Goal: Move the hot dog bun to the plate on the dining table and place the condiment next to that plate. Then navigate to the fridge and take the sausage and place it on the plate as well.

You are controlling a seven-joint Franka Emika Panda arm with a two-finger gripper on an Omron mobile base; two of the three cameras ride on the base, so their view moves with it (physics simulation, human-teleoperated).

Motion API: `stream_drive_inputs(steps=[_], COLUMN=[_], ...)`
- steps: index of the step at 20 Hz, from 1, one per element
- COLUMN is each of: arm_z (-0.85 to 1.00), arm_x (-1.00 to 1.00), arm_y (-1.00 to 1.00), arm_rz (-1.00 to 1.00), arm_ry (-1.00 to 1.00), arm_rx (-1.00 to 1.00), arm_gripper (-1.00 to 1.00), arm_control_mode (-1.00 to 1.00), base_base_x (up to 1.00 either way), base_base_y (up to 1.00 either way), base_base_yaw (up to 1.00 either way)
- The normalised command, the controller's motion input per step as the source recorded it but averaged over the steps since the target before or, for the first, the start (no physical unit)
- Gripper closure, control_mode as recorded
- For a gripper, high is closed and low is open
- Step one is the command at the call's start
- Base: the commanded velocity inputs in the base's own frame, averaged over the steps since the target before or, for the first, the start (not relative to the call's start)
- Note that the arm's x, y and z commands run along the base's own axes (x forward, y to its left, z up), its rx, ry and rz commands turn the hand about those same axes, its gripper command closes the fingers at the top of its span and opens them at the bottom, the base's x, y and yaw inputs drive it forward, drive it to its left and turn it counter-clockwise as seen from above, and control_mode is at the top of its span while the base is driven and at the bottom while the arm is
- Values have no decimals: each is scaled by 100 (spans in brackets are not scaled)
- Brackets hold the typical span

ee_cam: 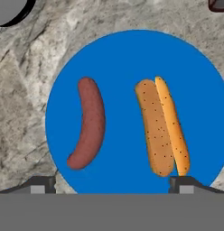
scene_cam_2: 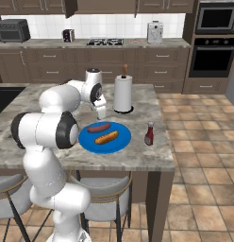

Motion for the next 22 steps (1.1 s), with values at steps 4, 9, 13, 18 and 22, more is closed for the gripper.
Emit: stream_drive_inputs(steps=[4, 9, 13, 18, 22], arm_z=[41, 49, 53, 55, 51], arm_x=[-87, -90, -93, -95, -98], arm_y=[7, 0, 0, 0, 0], arm_rz=[11, 11, 10, 7, 5], arm_ry=[-10, -12, -15, -19, -21], arm_rx=[0, 0, -1, -3, -6], arm_gripper=[-100, -100, -100, -100, -100], arm_control_mode=[-100, -100, -100, -100, -100], base_base_x=[0, 0, 0, 0, 0], base_base_y=[0, 0, 0, 0, 0], base_base_yaw=[0, 0, 0, 0, 0])
